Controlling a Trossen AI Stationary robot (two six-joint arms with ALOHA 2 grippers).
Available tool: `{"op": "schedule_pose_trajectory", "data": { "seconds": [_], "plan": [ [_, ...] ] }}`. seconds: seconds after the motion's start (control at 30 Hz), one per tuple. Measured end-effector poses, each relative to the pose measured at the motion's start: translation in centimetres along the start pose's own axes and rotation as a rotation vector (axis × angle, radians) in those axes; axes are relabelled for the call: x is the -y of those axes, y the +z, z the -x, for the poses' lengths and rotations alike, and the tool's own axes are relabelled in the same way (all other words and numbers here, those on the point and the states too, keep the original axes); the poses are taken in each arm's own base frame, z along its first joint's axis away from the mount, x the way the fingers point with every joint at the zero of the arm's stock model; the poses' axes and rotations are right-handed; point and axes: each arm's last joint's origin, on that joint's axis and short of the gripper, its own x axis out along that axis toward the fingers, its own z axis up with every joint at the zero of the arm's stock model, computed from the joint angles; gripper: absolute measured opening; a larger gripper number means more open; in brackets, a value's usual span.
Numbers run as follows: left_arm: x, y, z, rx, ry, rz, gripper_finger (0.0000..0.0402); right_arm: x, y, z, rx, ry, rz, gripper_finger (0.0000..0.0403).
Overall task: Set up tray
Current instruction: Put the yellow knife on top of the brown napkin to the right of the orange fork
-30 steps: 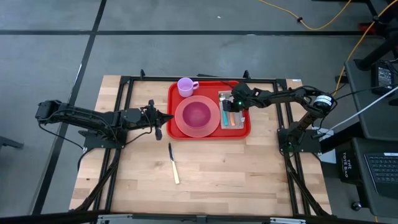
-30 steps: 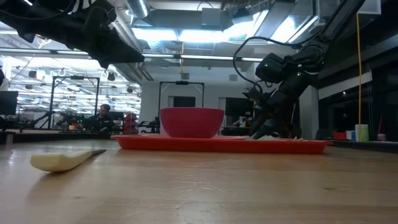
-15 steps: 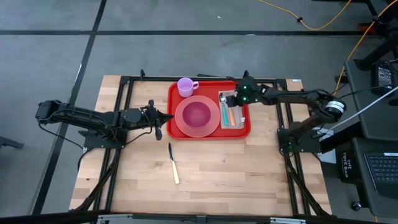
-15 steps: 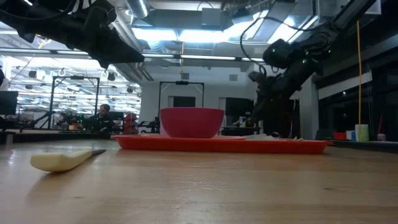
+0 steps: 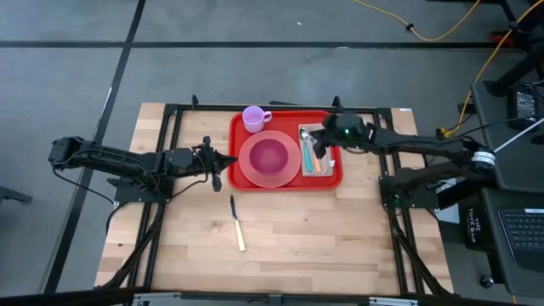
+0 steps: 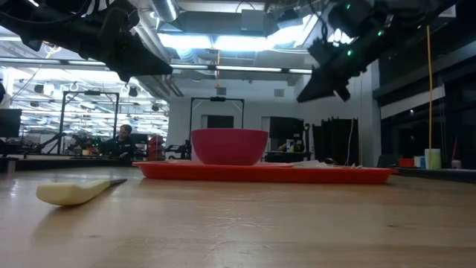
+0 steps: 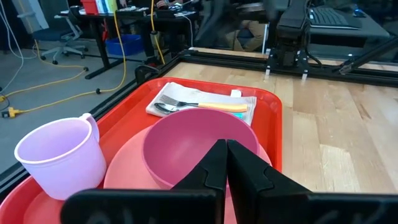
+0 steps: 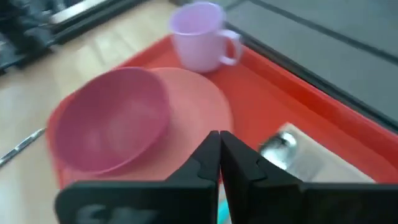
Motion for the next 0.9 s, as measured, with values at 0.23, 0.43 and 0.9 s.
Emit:
{"op": "schedule_pose_trajectory", "data": {
  "seconds": [0.23, 0.43, 0.9],
  "plan": [
    [0.0, 0.0, 0.0, 0.000, 0.000, 0.001, 0.0004, -4.8, -1.3, 1.4, 0.017, 0.083, 0.143, 0.0005],
    [0.0, 0.0, 0.0, 0.000, 0.000, 0.001, 0.0004, -8.5, -2.5, 2.8, 0.091, 0.058, 0.218, 0.0018],
    [0.0, 0.0, 0.0, 0.000, 0.000, 0.001, 0.0004, -13.0, -4.9, 5.8, 0.159, 0.118, 0.252, 0.0023]
  ]
}}
